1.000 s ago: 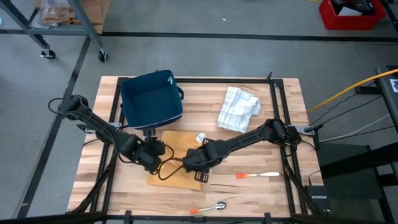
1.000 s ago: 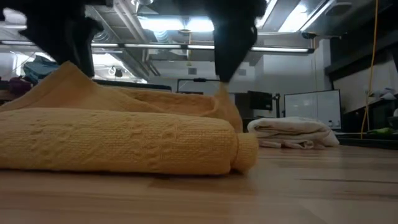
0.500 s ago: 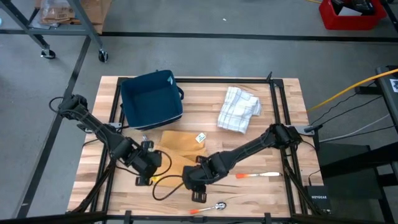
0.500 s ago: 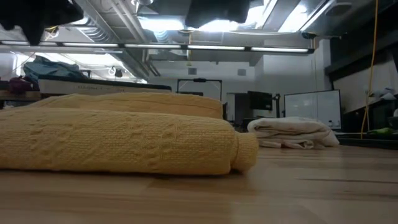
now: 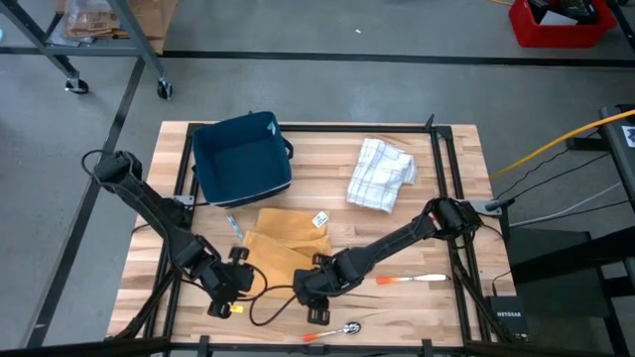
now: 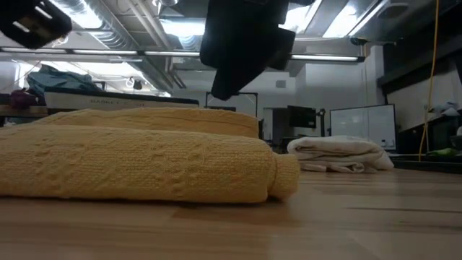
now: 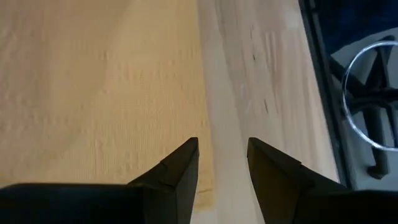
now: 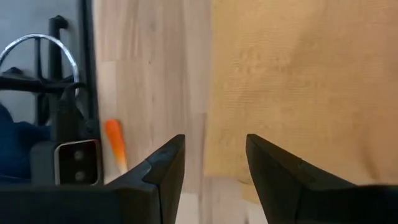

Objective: Fold towel
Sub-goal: Fold the yellow towel

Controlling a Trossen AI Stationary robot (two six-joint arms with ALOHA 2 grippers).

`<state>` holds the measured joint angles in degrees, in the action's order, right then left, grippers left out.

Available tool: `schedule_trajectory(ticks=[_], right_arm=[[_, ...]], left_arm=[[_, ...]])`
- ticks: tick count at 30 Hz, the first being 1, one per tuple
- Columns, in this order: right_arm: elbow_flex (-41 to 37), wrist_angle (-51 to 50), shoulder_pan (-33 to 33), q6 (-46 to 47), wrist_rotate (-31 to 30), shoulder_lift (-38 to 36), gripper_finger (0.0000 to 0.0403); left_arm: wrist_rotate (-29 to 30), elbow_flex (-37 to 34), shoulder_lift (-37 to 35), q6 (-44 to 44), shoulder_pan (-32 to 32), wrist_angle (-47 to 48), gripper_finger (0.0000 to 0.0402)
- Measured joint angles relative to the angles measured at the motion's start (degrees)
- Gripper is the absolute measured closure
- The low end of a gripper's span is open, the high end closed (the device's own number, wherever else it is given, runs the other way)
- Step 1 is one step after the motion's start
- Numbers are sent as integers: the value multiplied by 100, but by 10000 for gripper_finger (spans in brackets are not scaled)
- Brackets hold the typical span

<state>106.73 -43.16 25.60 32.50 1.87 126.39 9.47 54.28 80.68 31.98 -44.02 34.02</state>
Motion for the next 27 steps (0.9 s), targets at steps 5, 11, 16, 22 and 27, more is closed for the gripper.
schedule_trajectory(ticks=[5,11,16,22,27], right_arm=[[-116,369,38,8,215,0,229],[-335,630,207,1,198,0,229],[-485,624,324,-11,29,24,229],[-773,1075,326,-129,11,31,229],[-838,1138,287,-136,9,31,229]], left_arm=[[38,-280,111,-89,-85,-457,272],[82,-408,412,-371,-152,-650,272],[148,-408,740,-615,-135,-643,272],[163,-408,1068,-644,-132,-619,267],[163,-408,1187,-636,-132,-625,238]])
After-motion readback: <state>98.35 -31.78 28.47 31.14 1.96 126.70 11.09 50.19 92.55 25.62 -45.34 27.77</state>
